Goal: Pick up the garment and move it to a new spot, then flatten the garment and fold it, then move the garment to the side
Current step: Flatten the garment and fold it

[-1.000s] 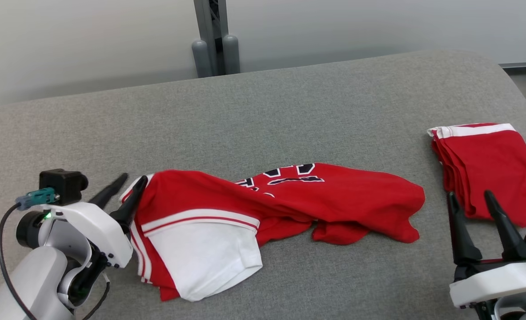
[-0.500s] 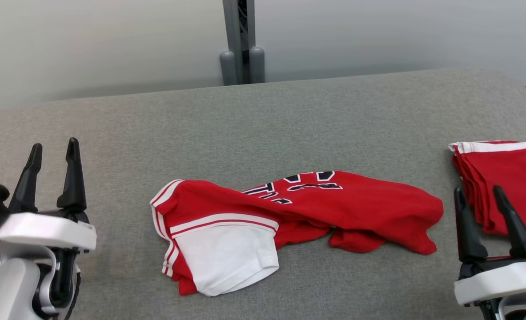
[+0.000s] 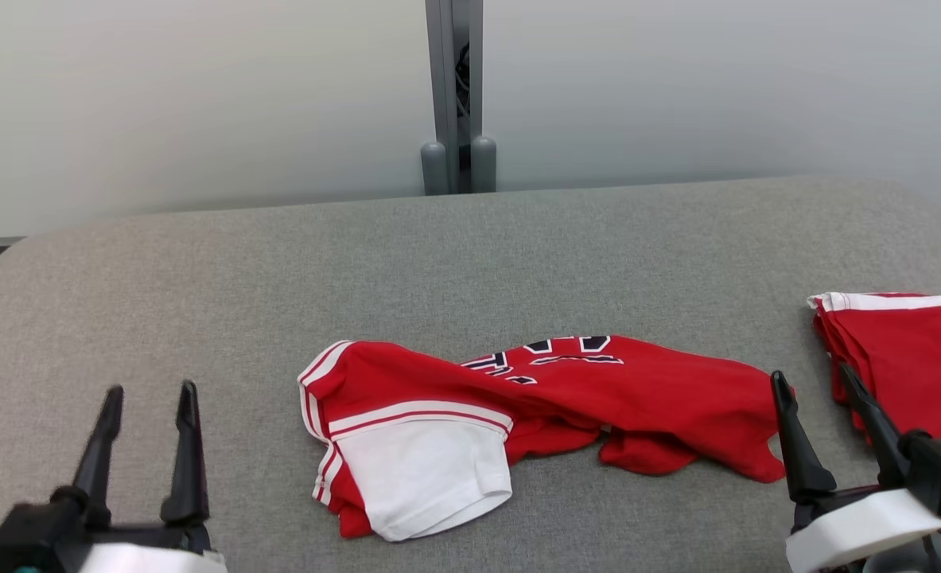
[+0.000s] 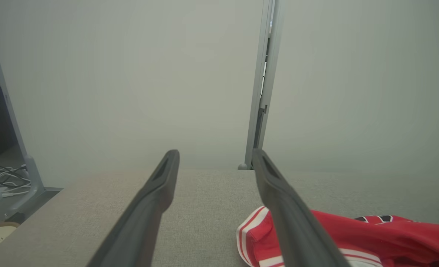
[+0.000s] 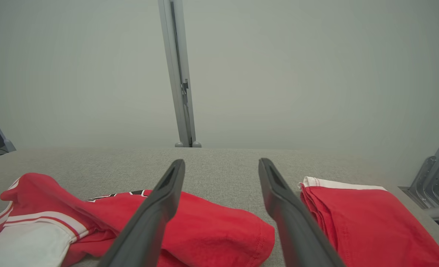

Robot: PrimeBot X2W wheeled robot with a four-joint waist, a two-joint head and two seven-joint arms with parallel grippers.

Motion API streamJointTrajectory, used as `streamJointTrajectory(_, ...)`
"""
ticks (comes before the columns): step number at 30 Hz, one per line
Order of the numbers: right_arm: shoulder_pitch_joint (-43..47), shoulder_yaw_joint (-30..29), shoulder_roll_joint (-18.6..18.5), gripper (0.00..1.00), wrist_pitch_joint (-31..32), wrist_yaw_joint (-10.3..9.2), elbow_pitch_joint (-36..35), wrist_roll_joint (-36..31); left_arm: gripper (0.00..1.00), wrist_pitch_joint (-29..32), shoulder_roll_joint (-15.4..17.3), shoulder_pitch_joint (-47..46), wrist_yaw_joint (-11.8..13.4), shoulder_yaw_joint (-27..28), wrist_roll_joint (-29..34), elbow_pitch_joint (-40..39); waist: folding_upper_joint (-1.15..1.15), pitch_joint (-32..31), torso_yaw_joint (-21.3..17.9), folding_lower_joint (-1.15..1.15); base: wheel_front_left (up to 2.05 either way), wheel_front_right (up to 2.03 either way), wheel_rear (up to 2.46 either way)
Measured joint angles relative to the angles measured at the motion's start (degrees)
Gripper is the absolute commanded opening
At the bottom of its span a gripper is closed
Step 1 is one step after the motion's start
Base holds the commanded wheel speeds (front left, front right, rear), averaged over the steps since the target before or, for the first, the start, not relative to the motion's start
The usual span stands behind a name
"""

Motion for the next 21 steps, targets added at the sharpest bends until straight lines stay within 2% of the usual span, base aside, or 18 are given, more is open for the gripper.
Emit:
streamJointTrajectory(6,2.09,-1.62,0.00,1.00,0.24,0.00,-0.58,0.00,1.00,1.00,-0.36,2.07,0.07,-2.10,0.42,0.58,0.00,-1.37,0.45,0.00,0.00,0.00,0.00)
streamJointTrajectory(21,2.80,-1.94,0.10,1.00,1.24,0.00,-1.71,0.01,1.00,3.45,0.33,0.98,-0.33,-3.30,0.24,0.70,0.00,-1.87,0.45,0.00,0.00,0.00,0.00)
